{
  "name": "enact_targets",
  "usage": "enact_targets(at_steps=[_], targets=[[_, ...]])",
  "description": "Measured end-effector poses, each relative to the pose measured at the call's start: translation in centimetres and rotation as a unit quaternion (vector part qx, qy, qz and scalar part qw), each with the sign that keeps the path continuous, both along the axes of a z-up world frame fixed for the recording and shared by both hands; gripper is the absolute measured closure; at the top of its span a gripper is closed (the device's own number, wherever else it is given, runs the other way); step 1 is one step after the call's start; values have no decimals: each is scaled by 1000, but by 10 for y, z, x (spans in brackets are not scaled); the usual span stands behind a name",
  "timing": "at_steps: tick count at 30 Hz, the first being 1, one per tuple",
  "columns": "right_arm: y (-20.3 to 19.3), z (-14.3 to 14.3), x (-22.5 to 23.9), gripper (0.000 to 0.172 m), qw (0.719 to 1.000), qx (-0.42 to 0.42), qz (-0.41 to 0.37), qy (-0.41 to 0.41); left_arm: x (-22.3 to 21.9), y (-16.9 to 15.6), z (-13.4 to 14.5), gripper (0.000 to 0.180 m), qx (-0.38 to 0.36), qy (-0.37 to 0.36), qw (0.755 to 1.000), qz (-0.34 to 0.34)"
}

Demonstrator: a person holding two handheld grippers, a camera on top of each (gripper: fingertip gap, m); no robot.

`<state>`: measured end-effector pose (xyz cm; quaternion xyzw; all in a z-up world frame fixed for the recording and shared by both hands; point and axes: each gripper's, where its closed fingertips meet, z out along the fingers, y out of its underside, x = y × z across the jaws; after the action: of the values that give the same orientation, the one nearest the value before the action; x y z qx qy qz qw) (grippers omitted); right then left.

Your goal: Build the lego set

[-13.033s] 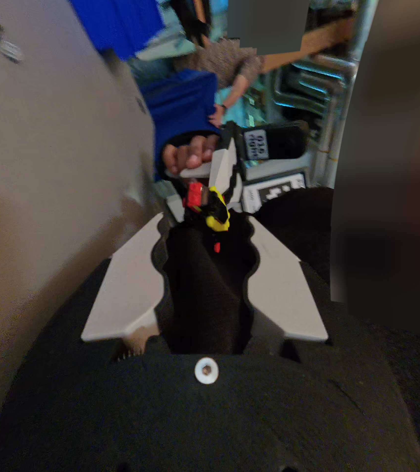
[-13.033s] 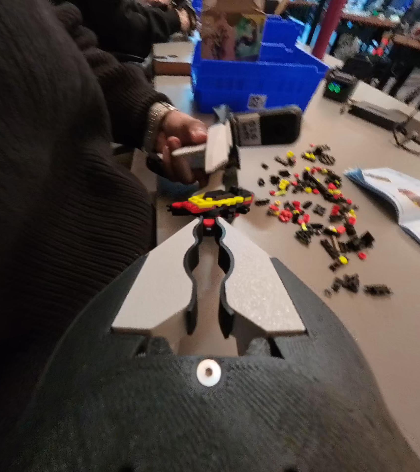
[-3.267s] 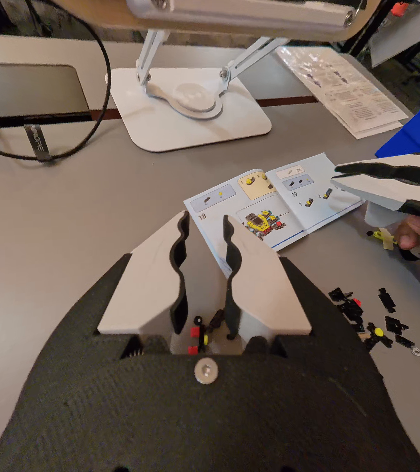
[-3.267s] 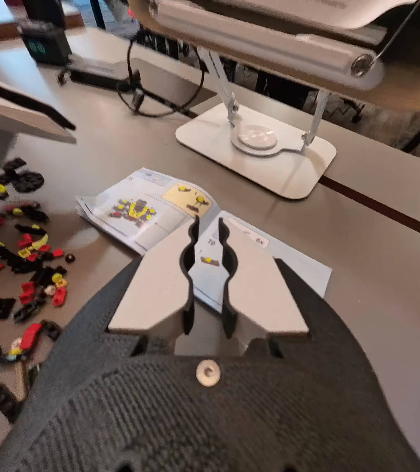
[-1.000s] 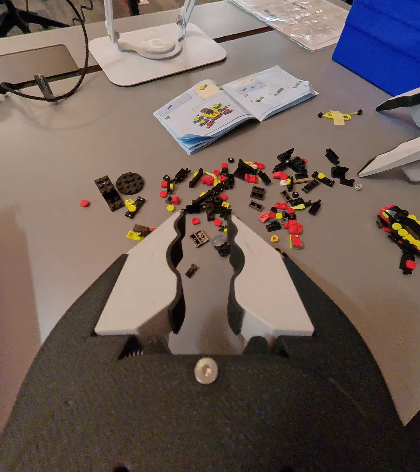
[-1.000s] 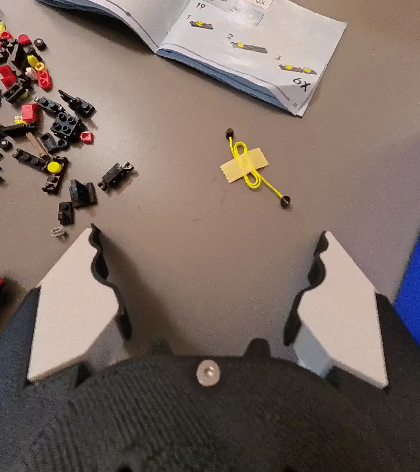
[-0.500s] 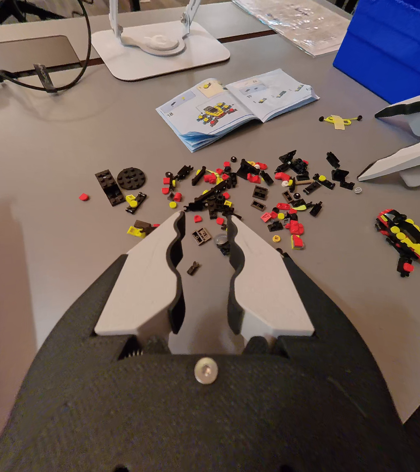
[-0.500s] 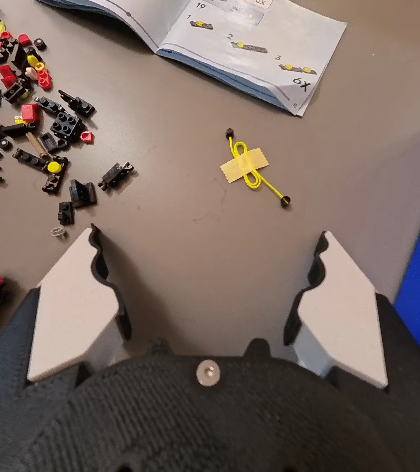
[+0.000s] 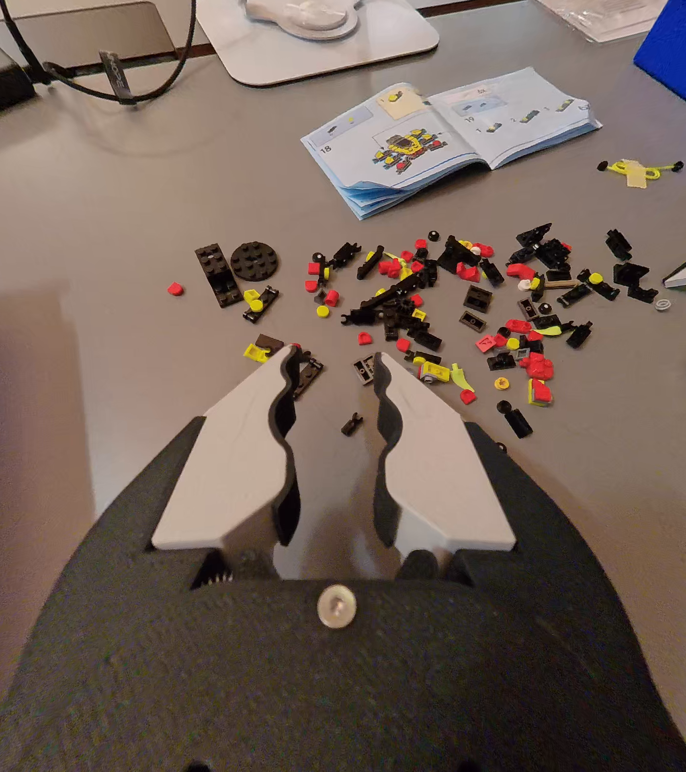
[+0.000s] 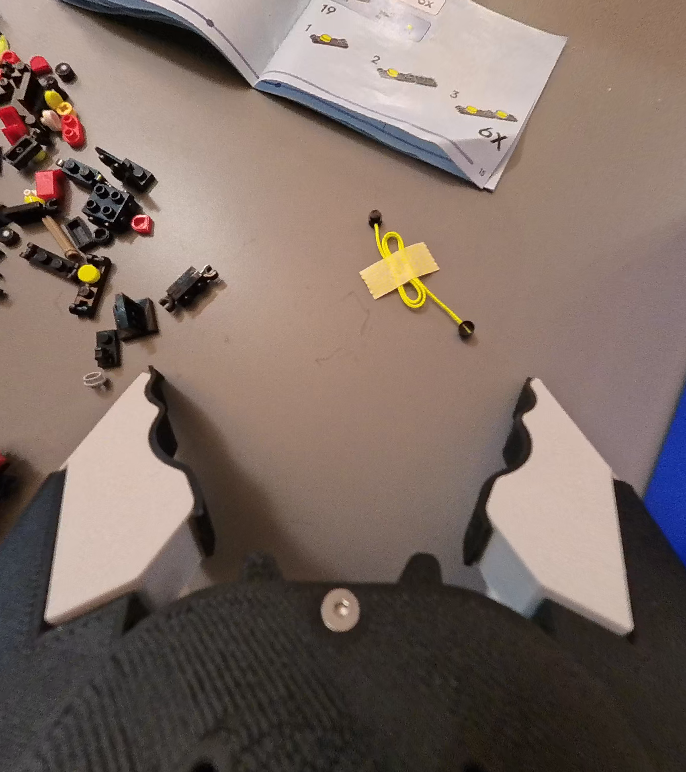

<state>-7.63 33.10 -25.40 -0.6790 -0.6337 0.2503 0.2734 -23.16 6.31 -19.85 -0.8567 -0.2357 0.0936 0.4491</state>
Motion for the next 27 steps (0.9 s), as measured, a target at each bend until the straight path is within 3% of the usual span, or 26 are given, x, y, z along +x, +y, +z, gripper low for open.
enact_targets(at_steps=[27], targets=[[0, 0, 0, 13, 1000, 0, 0, 0, -7, -4, -3, 136, 6, -5, 1000, 11]])
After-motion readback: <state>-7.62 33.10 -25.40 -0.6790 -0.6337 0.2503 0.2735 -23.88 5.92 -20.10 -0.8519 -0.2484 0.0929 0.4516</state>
